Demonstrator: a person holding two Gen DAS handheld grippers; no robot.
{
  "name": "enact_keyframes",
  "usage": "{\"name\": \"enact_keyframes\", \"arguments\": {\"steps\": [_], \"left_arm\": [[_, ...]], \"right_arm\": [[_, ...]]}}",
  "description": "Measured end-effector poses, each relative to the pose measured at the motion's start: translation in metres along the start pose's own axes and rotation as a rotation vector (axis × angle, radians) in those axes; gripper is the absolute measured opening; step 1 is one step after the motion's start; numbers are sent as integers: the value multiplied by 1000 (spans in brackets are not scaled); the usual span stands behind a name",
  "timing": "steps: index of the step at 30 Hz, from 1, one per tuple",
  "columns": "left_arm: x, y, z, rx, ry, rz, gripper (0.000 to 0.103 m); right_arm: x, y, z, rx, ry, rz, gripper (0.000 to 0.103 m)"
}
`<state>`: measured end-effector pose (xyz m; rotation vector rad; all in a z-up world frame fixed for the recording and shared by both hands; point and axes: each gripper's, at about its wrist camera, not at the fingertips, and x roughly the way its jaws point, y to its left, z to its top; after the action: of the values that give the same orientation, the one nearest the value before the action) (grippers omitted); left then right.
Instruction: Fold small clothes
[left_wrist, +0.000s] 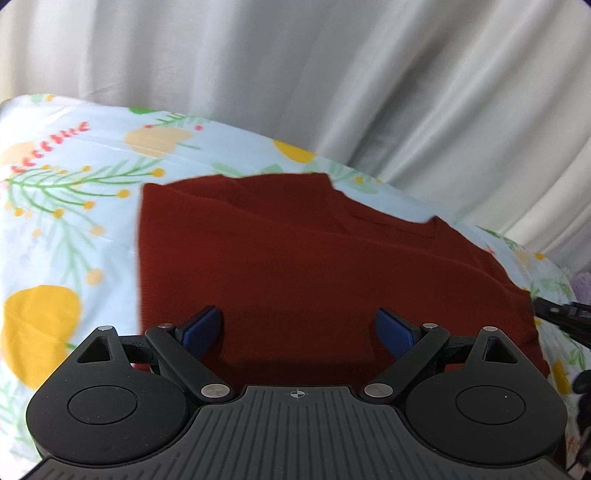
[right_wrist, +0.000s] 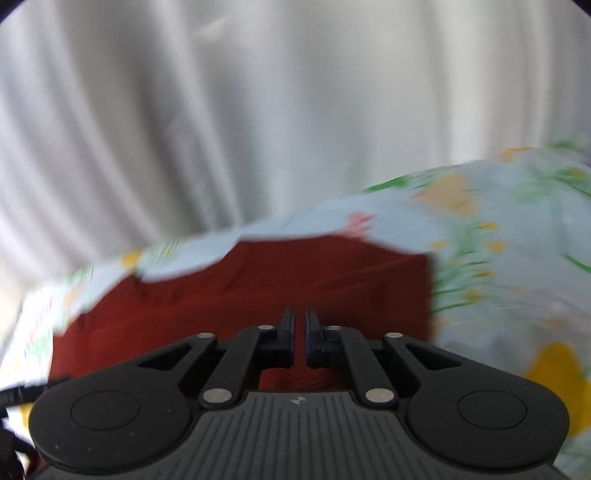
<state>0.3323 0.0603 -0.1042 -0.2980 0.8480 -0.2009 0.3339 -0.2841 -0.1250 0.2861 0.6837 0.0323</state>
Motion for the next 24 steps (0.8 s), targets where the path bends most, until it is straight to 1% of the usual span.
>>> {"name": "enact_keyframes", "arguments": {"steps": [1,2,3,4,6,7,8,10,12,13,14,16,18,20,22,24], "left_arm": [[4,-5,-1,15,9,6,95],[8,-9,-3,36,14,15,98],[11,-13,-5,60,11,30,99],[13,-17,-7,86,3,48,100],[19,-23,-9,124,-1,72,101],[22,-26,-9,142,-6,89,102],[25,-29,-9,164,-11,103,103],[31,-34,-11,209,-22,132,103],[30,-35,-13,219,-24,145,103],[27,-33,-14,201,-17,140,103],[22,-31,-14,182,-14,133,103],[11,-24,-18,142,-13,102,103],[1,-17,-23,119,-17,97,103],[-6,-12,-29,119,-23,98,103],[-12,-11,-33,123,-34,90,103],[-14,-14,-35,122,-33,101,103]], "right_arm": [[8,9,-3,-42,9,-5,5],[19,15,-8,-88,24,-17,5],[28,18,-11,-128,35,-49,3],[31,22,-15,-201,-24,-93,3],[43,29,-21,-363,-77,-241,0],[48,29,-20,-395,-91,-265,0],[50,29,-18,-397,-89,-267,0],[51,30,-11,-394,-61,-275,0],[39,28,-7,-334,-26,-252,2],[26,25,-8,-265,-17,-214,7],[12,19,-11,-177,-8,-159,9],[-12,1,-21,10,39,-30,24],[-28,-18,-38,189,83,62,32],[-38,-35,-55,323,99,121,33],[-36,-49,-57,432,123,144,40],[-30,-56,-56,529,120,158,40]]}}
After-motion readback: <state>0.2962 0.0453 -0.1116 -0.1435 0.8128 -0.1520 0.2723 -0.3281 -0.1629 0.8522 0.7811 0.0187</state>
